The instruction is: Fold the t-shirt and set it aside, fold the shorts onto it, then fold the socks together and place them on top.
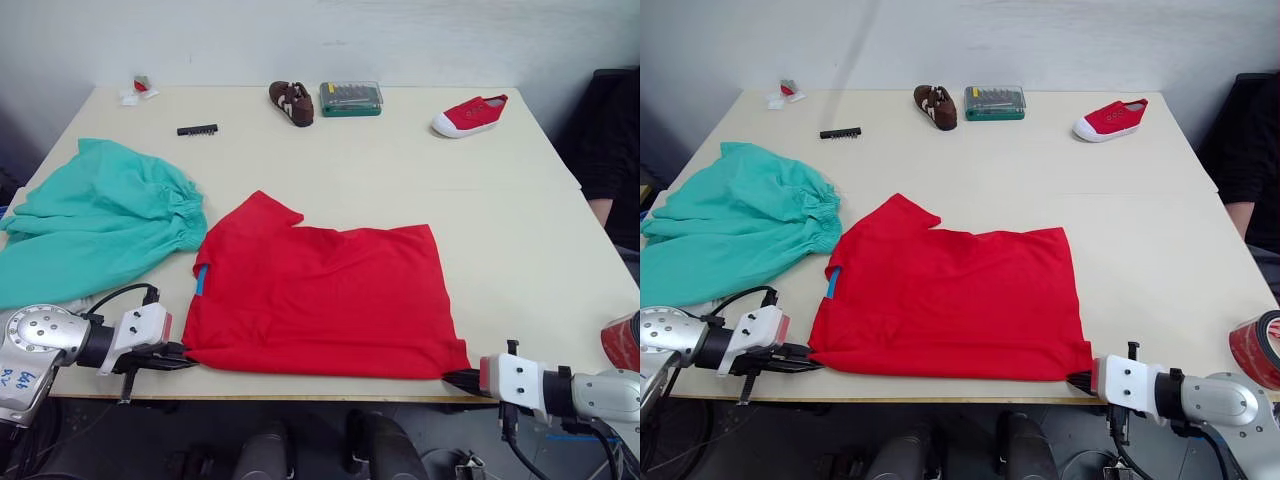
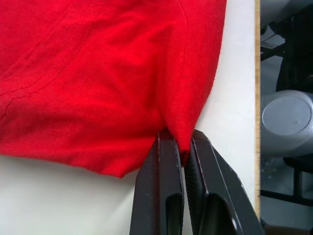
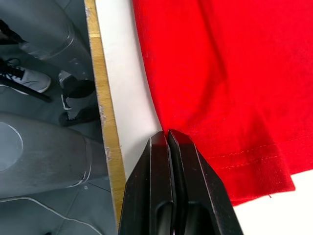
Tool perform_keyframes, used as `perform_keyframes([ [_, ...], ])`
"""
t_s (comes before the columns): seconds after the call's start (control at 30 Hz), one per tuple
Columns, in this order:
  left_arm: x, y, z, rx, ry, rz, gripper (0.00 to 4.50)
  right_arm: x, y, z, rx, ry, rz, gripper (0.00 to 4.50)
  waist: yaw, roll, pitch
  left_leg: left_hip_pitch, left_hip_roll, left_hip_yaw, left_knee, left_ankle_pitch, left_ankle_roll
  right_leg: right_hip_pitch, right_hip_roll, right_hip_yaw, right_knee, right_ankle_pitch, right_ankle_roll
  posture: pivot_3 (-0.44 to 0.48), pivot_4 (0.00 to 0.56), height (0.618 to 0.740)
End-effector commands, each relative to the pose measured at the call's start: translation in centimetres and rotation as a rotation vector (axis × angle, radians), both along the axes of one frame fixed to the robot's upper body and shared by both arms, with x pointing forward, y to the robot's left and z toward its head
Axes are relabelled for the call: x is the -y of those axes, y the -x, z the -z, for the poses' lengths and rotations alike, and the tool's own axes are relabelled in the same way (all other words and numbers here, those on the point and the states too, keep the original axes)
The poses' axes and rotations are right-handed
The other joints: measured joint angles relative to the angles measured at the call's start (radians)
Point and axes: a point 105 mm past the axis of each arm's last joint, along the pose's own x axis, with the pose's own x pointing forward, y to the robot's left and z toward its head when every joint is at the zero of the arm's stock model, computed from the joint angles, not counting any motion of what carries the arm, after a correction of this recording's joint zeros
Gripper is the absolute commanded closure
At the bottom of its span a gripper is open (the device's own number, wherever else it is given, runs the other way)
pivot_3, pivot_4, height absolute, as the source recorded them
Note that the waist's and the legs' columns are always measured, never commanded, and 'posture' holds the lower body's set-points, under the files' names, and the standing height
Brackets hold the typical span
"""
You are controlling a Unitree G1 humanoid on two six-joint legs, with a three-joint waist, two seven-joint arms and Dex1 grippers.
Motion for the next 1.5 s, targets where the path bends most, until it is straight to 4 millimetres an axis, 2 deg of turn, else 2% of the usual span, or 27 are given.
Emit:
perform_keyframes([
  [0.03,-0.2,0.4,1.1,-0.035,-0.027,-0.018,4.47,0.3,0.7,0.2,-0.056,0.006,-0.015,4.50,0.001,0.000,0.000,0.000,0.000,0.000,0.000,0.000,0.000,0.000,0.000,0.000,0.000,0.000,0.000,0.000,0.150,0.740],
  [0.13,-0.2,0.9,1.2,-0.057,-0.023,-0.013,4.47,0.1,1.2,0.2,-0.084,0.002,-0.035,4.50,0.001,0.000,0.000,0.001,0.000,0.000,0.000,0.000,0.000,0.000,0.000,0.000,0.001,0.000,0.000,0.000,0.150,0.740],
  [0.37,0.3,1.4,0.9,-0.116,0.021,-0.035,4.47,0.6,0.8,0.3,-0.045,0.022,0.014,4.50,0.000,0.002,-0.001,0.001,0.000,0.000,0.000,0.000,0.000,0.000,0.000,0.001,0.001,0.000,0.000,0.000,0.150,0.740],
  [0.4,0.4,1.5,0.7,-0.134,0.032,-0.040,3.95,0.6,0.9,0.4,-0.052,0.022,0.020,4.12,0.000,0.002,-0.001,0.001,0.000,0.001,0.000,0.000,0.000,0.000,0.000,0.001,0.001,0.000,0.000,0.000,0.150,0.740],
  [0.43,0.5,1.9,0.5,-0.159,0.045,-0.034,3.74,0.6,1.0,0.5,-0.062,0.019,0.023,3.93,0.000,0.002,-0.001,0.001,0.000,0.001,0.000,0.000,0.000,0.000,0.000,0.001,0.001,0.000,0.000,0.000,0.150,0.740],
  [0.53,0.5,2.5,-0.1,-0.225,0.076,-0.041,2.80,0.5,1.3,0.6,-0.090,-0.004,0.026,2.94,0.000,0.001,-0.002,0.001,0.000,0.000,0.000,0.000,0.000,0.000,0.000,0.001,0.001,0.000,0.000,0.000,0.150,0.740],
  [0.63,0.8,2.1,-1.5,-0.282,0.162,-0.085,1.80,-0.2,1.0,-1.4,-0.107,-0.090,0.040,1.86,0.001,0.001,-0.002,0.001,0.000,0.000,0.000,0.000,0.000,0.000,0.000,0.000,0.001,0.000,-0.001,0.000,0.150,0.740],
  [0.8,1.9,-3.0,-6.1,-0.242,0.412,-0.204,0.25,-1.6,-3.0,-7.5,-0.101,-0.368,0.146,0.18,0.001,-0.001,0.002,-0.002,0.001,-0.003,0.009,0.003,0.000,0.001,0.000,0.000,0.004,0.002,0.000,0.000,0.150,0.740],
  [0.83,2.0,-4.1,-6.7,-0.221,0.444,-0.225,0.01,-1.8,-3.9,-8.3,-0.096,-0.401,0.163,0.00,0.001,-0.001,0.002,-0.003,0.001,-0.003,0.011,0.003,-0.001,0.001,0.000,0.000,0.004,0.004,0.000,0.000,0.150,0.740],
  [0.97,2.7,-9.8,-8.7,-0.111,0.544,-0.364,0.01,-2.1,-8.4,-10.5,-0.074,-0.479,0.266,0.00,0.001,-0.001,0.003,-0.002,0.001,-0.002,0.012,0.005,-0.001,0.002,0.000,0.000,0.004,0.006,0.000,0.000,0.150,0.740],
  [1.07,3.1,-13.8,-9.1,-0.034,0.546,-0.478,0.01,-2.2,-12.2,-11.1,-0.049,-0.517,0.380,0.00,0.000,-0.004,0.003,-0.004,0.000,-0.002,0.013,0.007,-0.001,-0.001,0.000,0.000,0.008,0.006,0.000,0.000,0.150,0.740],
  [1.1,3.3,-15.2,-9.3,-0.002,0.551,-0.524,0.01,-2.1,-13.8,-11.2,-0.035,-0.529,0.436,0.00,0.000,-0.004,0.003,-0.004,0.000,-0.001,0.013,0.008,-0.005,-0.001,0.000,0.000,0.010,0.006,0.000,0.000,0.150,0.740],
  [1.17,3.5,-17.1,-9.7,0.041,0.559,-0.580,0.01,-2.1,-16.2,-11.3,-0.023,-0.541,0.521,0.00,-0.002,-0.005,0.004,-0.008,-0.001,0.002,0.014,0.010,-0.006,-0.006,0.000,0.001,0.012,0.006,0.000,0.000,0.150,0.740],
  [1.33,4.3,-20.7,-10.1,0.181,0.519,-0.683,0.01,-1.4,-21.0,-10.6,0.014,-0.514,0.731,0.00,-0.014,-0.007,0.004,-0.021,-0.003,0.011,0.016,0.012,-0.003,-0.022,0.000,0.000,0.017,0.008,0.004,0.000,0.150,0.740],
  [1.5,4.6,-23.0,-10.5,0.271,0.515,-0.820,0.01,-0.8,-23.3,-8.6,0.003,-0.465,0.837,0.00,-0.026,-0.007,0.005,-0.023,-0.006,0.012,0.016,0.014,0.001,-0.023,-0.002,-0.001,0.015,0.011,0.009,0.000,0.150,0.740],
])
